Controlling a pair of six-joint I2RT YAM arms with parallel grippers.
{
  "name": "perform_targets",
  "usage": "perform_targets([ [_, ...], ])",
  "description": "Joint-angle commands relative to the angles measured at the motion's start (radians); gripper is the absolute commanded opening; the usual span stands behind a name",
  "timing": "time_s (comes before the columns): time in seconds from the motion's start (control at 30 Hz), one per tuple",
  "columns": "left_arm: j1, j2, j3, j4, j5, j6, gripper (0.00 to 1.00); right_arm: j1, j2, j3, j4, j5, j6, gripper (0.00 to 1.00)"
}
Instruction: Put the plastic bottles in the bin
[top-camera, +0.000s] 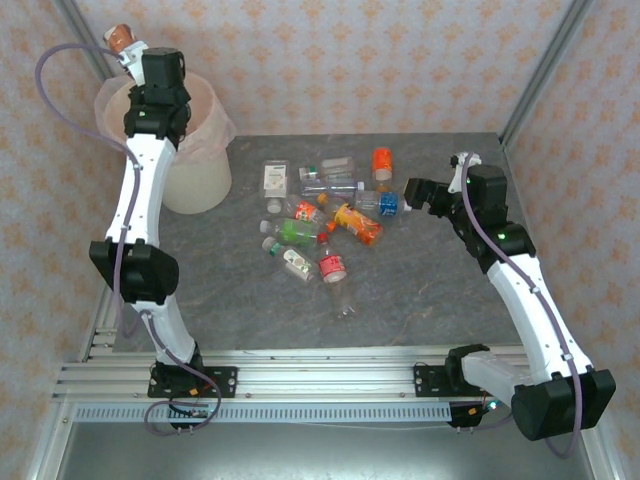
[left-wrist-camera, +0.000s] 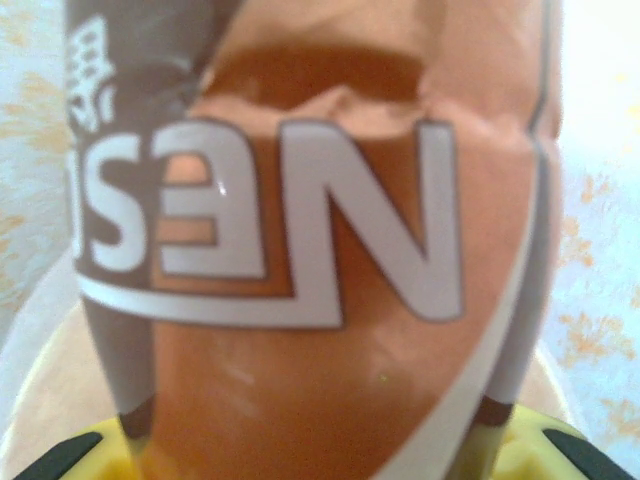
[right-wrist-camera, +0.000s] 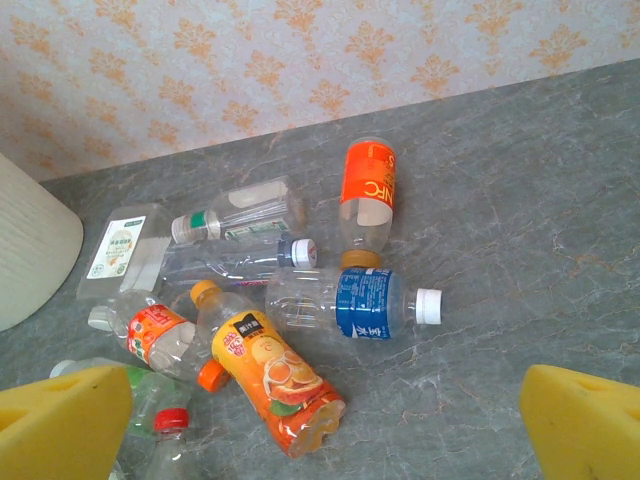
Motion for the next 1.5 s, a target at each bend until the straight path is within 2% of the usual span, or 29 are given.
perform_targets([
  [0.0, 0.021, 0.055, 0.06, -0.076, 0.253, 0.217, 0.03, 0.0, -0.018, 0.002, 0.033, -0.004, -0.007, 0.99],
  [0.07, 0.026, 0.077, 0.08, -0.116, 0.258, 0.274, 0.03, 0.001, -0.015, 0.0, 0.036, -0.011, -0.003, 0.99],
  [0.17, 0.057, 0.104, 0.097, -0.179, 0.38, 0.312, 0.04, 0.001, -0.004, 0.002, 0.041, -0.016, 0.002, 0.99],
  [0.33, 0.083, 0.153, 0.105, -0.249, 0.481, 0.336, 0.21, 0.001, 0.028, 0.027, 0.028, -0.033, 0.016, 0.99],
  [0.57, 0.085, 0.199, 0.136, -0.27, 0.54, 0.32, 0.42, 0.0, 0.069, 0.064, 0.002, -0.055, 0.03, 0.99],
  [0.97, 0.084, 0.197, 0.204, -0.281, 0.544, 0.257, 0.61, 0.0, 0.107, 0.093, -0.02, -0.066, 0.065, 0.99],
  [1.13, 0.084, 0.165, 0.209, -0.281, 0.495, 0.162, 0.71, 0.001, 0.112, 0.097, -0.022, -0.062, 0.081, 0.99],
  [1.33, 0.075, 0.108, 0.197, -0.274, 0.5, -0.006, 0.93, 0.001, 0.115, 0.104, -0.025, -0.024, 0.125, 0.99],
  [1.37, 0.072, 0.095, 0.19, -0.267, 0.498, -0.039, 0.99, 0.001, 0.115, 0.102, -0.026, -0.016, 0.133, 0.99],
  [1.47, 0.045, 0.041, 0.149, -0.234, 0.48, -0.116, 1.0, 0.001, 0.112, 0.1, -0.02, 0.003, 0.157, 0.99],
])
